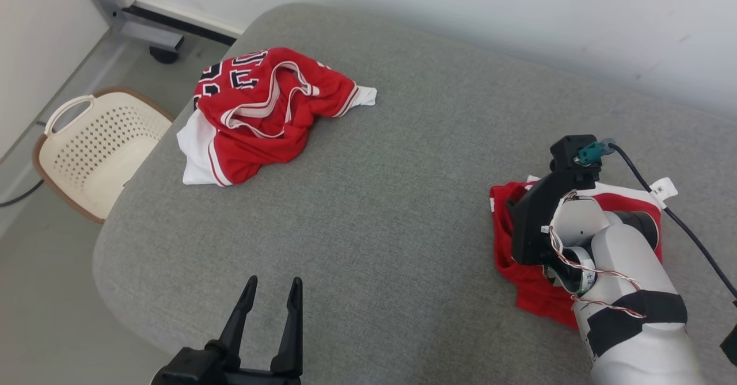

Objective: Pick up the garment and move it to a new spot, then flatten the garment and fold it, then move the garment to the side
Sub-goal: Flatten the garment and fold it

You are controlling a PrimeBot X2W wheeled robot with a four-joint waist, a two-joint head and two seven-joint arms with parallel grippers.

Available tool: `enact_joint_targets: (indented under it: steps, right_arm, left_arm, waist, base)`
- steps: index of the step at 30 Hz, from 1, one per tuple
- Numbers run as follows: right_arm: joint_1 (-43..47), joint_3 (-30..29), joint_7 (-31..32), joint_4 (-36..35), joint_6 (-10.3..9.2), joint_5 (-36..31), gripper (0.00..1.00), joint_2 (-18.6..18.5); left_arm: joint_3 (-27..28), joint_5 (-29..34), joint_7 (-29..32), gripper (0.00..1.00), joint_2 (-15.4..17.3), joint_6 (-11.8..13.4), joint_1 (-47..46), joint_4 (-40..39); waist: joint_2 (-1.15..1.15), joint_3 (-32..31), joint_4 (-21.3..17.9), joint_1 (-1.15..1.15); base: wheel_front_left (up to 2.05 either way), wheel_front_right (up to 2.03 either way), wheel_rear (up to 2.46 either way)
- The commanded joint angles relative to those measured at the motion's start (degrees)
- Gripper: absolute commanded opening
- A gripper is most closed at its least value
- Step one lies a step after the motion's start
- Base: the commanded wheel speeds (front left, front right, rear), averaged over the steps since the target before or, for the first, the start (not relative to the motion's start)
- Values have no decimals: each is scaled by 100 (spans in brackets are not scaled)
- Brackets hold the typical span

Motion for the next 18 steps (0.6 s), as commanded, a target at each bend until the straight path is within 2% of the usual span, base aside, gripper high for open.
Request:
enact_joint_targets:
  steps: [1,10,18]
  right_arm:
    - [102,3,169,-158,-12,-43,100,2]
    - [696,-352,715,-1768,-12,-23,100,5]
    - [1382,-734,759,-2695,-12,94,100,7]
  left_arm:
    - [49,47,-20,100,24,21,79,-1]
    - [194,74,-20,100,188,63,203,-111]
    - [360,89,-20,100,255,116,299,-286]
  waist:
    - [0,-169,-138,0]
    - [0,-617,-627,0]
    - [0,-864,-973,0]
  base:
    - [0,0,0]
    - [0,0,0]
    - [0,0,0]
